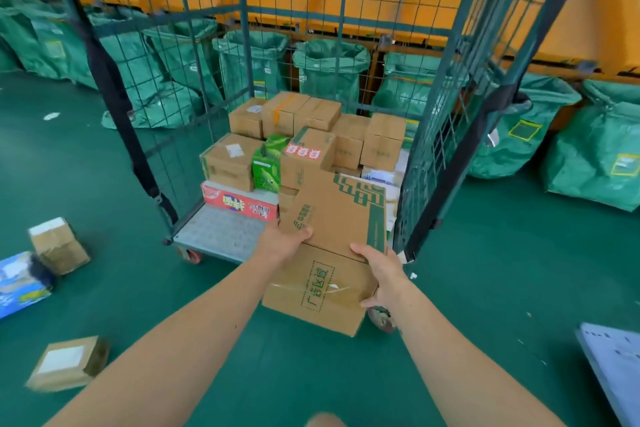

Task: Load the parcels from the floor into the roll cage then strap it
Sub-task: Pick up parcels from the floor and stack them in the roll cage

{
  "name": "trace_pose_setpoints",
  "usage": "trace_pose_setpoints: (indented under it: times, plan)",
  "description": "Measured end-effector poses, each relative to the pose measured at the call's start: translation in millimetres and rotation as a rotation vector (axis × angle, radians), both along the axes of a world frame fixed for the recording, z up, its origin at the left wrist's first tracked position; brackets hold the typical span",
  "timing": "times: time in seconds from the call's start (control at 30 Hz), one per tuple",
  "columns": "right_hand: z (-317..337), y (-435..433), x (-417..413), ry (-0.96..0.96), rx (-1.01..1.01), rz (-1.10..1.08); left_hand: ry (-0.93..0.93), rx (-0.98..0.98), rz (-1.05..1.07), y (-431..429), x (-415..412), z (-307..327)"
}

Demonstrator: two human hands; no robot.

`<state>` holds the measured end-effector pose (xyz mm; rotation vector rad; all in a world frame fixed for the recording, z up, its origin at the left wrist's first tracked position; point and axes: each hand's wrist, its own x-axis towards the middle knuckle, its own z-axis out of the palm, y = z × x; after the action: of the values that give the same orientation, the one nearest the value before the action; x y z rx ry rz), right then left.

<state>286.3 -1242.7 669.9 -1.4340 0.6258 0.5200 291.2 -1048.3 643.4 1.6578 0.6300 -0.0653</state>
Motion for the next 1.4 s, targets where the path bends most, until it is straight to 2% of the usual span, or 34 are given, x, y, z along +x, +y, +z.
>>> trace_pose_setpoints:
  times: [0.27, 0.6, 0.87, 1.13, 1.4]
  plan:
    - [-12, 29, 105, 0.016, -0.027, -0.041, 0.016, 0.003, -0.052, 28, 109, -17]
    - [-32, 29, 309, 0.045, -0.056, -0.065, 0.153, 0.016, -0.128, 31, 330, -52]
    - [-41, 42, 450, 0.017, -0.107, -0.123, 0.234, 0.007, -0.149, 41, 475, -65]
    - [-112, 61, 598, 0.059, -0.136, -0.135, 0.352, 0.088, -0.304, 63, 630, -120]
    - [-217, 58, 693, 0.079, -0.333, -0.047, 0.499, 0.176, -0.379, 59, 711, -193]
